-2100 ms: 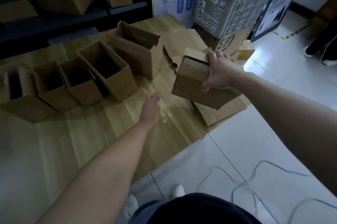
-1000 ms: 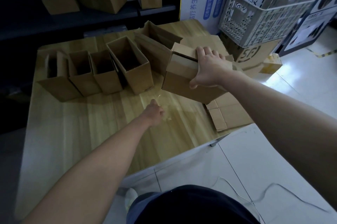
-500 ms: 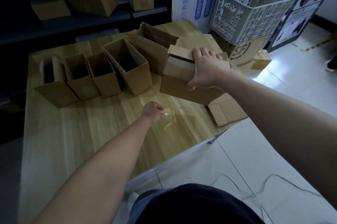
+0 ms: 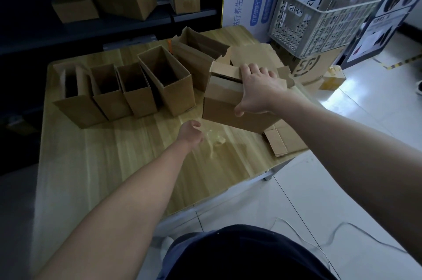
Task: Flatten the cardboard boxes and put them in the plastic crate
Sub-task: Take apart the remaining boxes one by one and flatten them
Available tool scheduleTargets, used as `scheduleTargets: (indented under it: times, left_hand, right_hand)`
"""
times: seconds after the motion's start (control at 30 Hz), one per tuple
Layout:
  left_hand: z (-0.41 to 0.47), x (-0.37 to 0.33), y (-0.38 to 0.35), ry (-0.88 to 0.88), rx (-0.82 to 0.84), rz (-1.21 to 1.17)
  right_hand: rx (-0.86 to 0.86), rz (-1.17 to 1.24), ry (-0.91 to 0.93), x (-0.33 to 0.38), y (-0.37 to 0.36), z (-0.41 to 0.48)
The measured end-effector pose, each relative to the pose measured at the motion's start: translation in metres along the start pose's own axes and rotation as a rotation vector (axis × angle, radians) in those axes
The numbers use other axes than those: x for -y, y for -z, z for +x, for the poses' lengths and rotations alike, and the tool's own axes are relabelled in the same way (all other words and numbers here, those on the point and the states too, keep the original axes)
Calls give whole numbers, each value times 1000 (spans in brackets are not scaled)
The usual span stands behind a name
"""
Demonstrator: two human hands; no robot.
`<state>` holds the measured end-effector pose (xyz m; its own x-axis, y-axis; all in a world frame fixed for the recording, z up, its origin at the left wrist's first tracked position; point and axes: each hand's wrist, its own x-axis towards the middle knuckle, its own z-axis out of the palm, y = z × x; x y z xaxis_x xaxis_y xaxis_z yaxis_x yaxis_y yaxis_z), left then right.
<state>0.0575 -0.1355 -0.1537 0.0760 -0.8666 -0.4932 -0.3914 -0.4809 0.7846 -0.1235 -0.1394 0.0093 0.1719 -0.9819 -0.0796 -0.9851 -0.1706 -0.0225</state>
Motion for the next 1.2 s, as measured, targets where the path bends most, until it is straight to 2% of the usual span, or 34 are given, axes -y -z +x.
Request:
scheduleTargets:
  times: [0.13,0.2,0.27,0.37,0.53,0.7,0.87,1.0,1.2]
  left_hand:
    - [0,-16,12,-80,-145,11]
    - [-9,-33,19,-172,-206,-137]
    - [-23,-56,28,-230,-288,-392]
    - [-47,-84,56,-292,-425,-465]
    - [-74,-88,114,-232,-299,-393]
    - [-78,-48,159,-174,-378,-296]
    - [-68,0,178,21,-400,-400]
    - [-60,26,179,85,-283,-467]
    - [-52,25,184,64,-238,-389]
  right_hand:
    - [-18,-39,32,6,8,1]
    - [-14,-71,70,12,15,2]
    - [-8,-118,108,20,23,3]
    - [5,-185,162,40,36,6]
    - [65,-228,226,99,43,20]
    - [114,-120,232,172,4,27]
    - [220,-39,206,221,-53,23]
    - [337,104,233,220,-74,27]
    - [539,303,217,186,-61,48]
